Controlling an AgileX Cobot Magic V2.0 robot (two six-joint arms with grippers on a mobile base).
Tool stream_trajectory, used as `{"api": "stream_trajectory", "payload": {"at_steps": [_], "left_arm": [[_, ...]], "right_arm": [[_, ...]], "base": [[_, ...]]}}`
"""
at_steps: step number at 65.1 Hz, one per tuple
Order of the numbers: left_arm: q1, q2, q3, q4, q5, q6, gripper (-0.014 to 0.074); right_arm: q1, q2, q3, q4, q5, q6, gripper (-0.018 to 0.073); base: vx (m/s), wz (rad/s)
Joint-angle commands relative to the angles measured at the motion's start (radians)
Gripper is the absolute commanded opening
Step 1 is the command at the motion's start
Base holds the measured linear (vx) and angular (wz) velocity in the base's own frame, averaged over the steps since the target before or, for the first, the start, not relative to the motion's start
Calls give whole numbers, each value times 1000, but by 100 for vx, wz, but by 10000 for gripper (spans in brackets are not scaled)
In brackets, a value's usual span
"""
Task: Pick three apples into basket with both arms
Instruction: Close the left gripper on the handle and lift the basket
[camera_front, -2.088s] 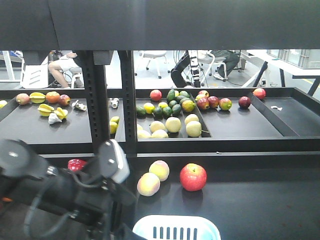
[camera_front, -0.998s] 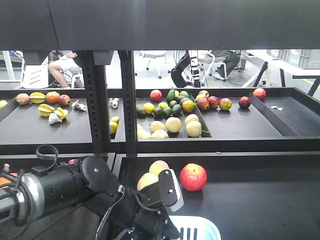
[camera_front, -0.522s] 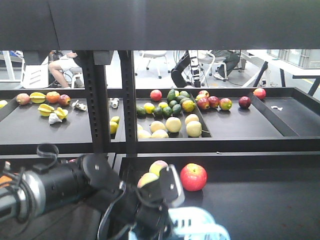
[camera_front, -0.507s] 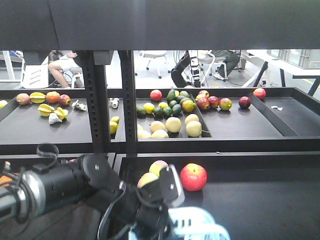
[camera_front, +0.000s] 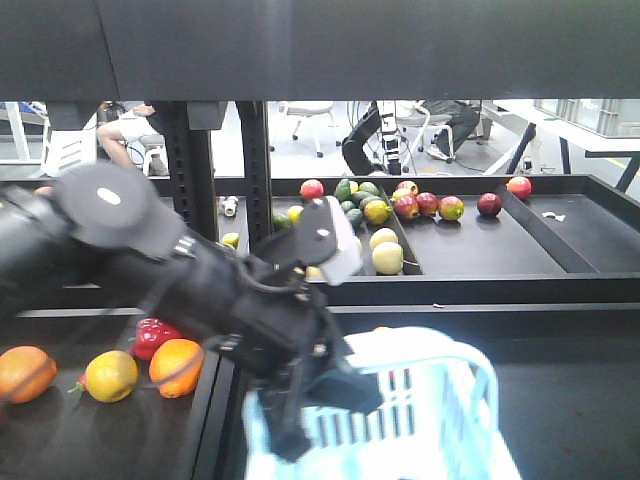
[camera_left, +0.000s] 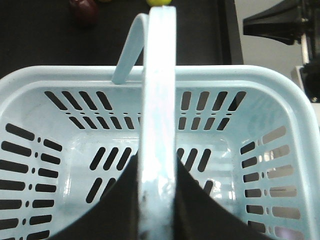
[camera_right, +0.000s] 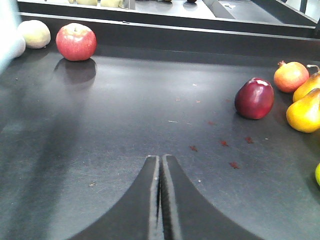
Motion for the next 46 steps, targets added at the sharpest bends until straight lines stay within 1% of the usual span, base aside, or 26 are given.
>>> {"api": "stream_trajectory", "payload": {"at_steps": [1,7,14,29,46], "left_arm": [[-4,-118,-36,-6,6,-61,-8],[-4,-177,-36,39,13,-90,-8],[-4,-239,-36,61,13,-92,-8],[-4,-316,-36,61,13,-92,-8],[-4,-329,-36,60,20,-92,-8]], "right_arm": [[-3,-9,-3,-4,-75,0,-5],[-3,-9,-3,-4,-75,0,-5],[-3,-9,-3,-4,-75,0,-5],[-3,-9,-3,-4,-75,0,-5],[-3,-9,-3,-4,-75,0,-5]], "base": [[0,0],[0,0],[0,0],[0,0],[0,0]]}}
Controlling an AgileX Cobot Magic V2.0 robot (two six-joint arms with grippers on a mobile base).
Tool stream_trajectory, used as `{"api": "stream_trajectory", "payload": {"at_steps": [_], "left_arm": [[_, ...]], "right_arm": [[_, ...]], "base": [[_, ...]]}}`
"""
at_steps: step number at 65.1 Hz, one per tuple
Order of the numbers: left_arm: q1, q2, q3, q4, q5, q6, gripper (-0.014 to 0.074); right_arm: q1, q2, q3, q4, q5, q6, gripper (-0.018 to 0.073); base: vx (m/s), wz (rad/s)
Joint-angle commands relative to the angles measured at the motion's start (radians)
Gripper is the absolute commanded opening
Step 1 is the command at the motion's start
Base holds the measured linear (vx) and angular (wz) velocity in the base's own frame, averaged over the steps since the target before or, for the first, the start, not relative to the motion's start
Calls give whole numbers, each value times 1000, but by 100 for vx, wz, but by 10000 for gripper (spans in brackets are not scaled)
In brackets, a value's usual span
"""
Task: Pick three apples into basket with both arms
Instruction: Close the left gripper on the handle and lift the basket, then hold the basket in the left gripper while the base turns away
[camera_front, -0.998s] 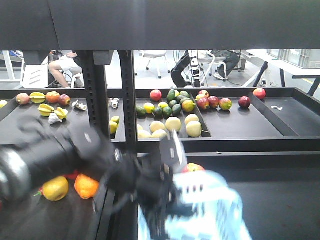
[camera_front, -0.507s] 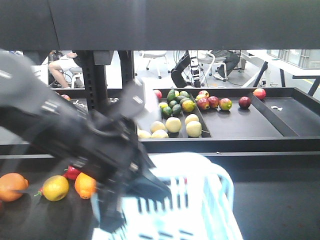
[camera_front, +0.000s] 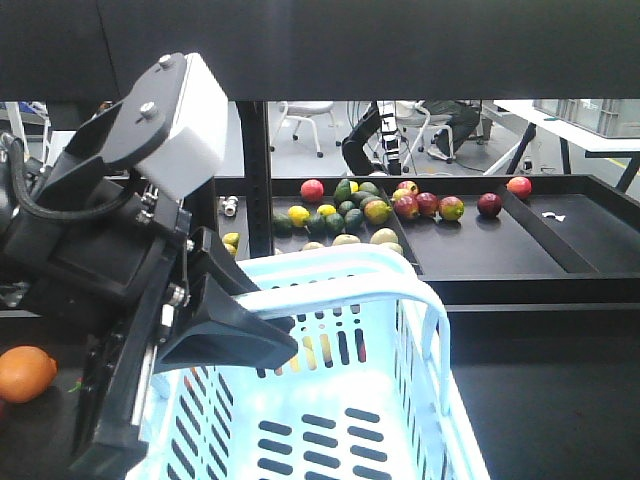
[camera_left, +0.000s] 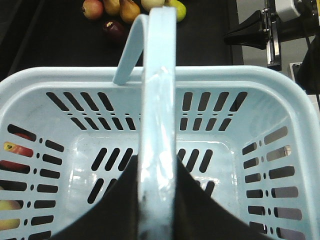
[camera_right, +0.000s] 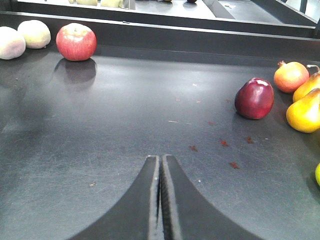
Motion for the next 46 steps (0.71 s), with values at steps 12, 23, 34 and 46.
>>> {"api": "stream_trajectory", "payload": {"at_steps": [12,23,34,46], "left_arm": [[-4,-37,-34,-56,-56,-7,-8],[-4,-37,-34,-56,-56,-7,-8],[-4,-37,-34,-56,-56,-7,-8],[-4,-37,-34,-56,-56,-7,-8]], "right_arm": [[-3,-9,-3,-4,-75,0,-5],[-3,-9,-3,-4,-75,0,-5],[-3,-9,-3,-4,-75,0,-5],[-3,-9,-3,-4,-75,0,-5]], "base": [[0,0],[0,0],[0,0],[0,0]]}}
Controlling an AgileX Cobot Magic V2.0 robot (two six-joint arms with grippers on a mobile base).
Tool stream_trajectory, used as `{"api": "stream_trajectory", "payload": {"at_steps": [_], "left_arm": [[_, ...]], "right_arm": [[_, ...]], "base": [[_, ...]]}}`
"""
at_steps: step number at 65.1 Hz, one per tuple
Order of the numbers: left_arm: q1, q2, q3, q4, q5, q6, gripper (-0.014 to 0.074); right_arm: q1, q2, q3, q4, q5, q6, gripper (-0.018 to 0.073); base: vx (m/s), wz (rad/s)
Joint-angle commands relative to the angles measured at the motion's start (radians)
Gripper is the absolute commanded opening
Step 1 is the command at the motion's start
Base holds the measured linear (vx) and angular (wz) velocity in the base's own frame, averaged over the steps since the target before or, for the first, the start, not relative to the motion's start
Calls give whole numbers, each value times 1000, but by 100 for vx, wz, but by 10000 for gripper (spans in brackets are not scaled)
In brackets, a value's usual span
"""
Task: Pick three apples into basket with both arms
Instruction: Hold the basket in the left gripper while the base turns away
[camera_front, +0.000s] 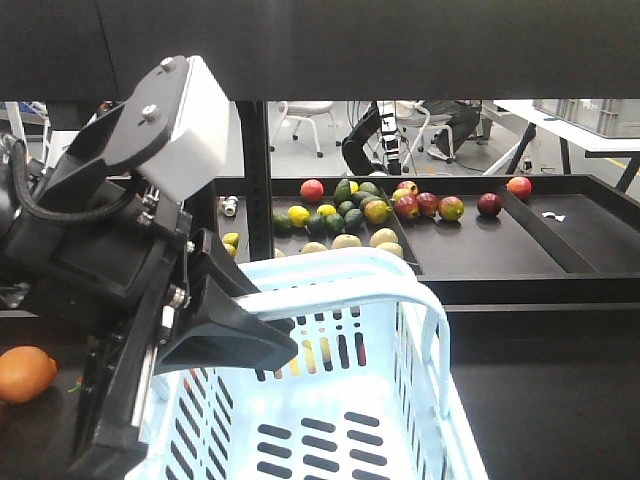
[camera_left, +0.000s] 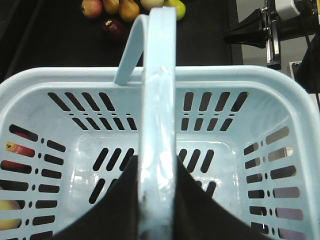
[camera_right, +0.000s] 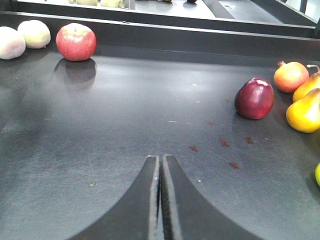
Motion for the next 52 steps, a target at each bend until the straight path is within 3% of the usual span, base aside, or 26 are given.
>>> {"api": "stream_trajectory", "payload": {"at_steps": [1,29,52], "left_arm": [[-4,-37,-34,-56,-58,-7,-8],[-4,-35,-34,-56,-62,-7,-8],[-4,-35,-34,-56,-66,-7,-8]], "right_arm": [[-3,-9,-3,-4,-75,0,-5],[-3,-9,-3,-4,-75,0,-5],[-3,-9,-3,-4,-75,0,-5]], "base": [[0,0],[-2,5],[-13,44]]}}
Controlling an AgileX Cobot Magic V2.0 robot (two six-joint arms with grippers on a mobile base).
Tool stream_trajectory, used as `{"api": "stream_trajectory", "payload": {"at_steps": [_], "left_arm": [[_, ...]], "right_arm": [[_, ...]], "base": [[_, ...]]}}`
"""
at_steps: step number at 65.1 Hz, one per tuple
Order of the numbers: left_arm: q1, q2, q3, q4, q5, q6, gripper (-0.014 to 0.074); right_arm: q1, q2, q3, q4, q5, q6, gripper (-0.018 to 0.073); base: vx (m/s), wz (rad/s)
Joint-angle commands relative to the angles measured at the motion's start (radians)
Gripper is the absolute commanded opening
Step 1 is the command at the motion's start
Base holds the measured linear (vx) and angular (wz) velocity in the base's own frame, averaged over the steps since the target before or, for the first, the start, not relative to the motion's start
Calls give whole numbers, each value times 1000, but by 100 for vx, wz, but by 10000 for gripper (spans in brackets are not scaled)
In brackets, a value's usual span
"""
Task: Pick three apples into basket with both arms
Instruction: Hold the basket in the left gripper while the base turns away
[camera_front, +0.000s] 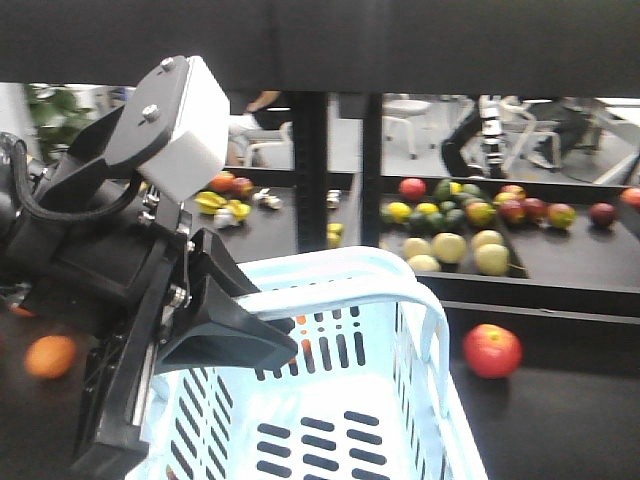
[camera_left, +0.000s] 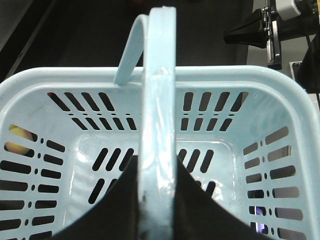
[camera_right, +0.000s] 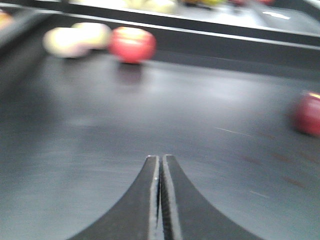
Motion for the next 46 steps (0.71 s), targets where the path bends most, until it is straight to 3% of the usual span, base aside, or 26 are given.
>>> {"api": "stream_trajectory", "payload": {"at_steps": [1,46], "left_arm": [[-4,-36,-34,-57,-65,-7,-8],[-4,-36,-34,-57,-65,-7,-8]], "right_arm": [[-3,-9,-3,-4,-75,0,-5],[-3,-9,-3,-4,-75,0,-5]], "base": [[-14,58],[-16,68]]}}
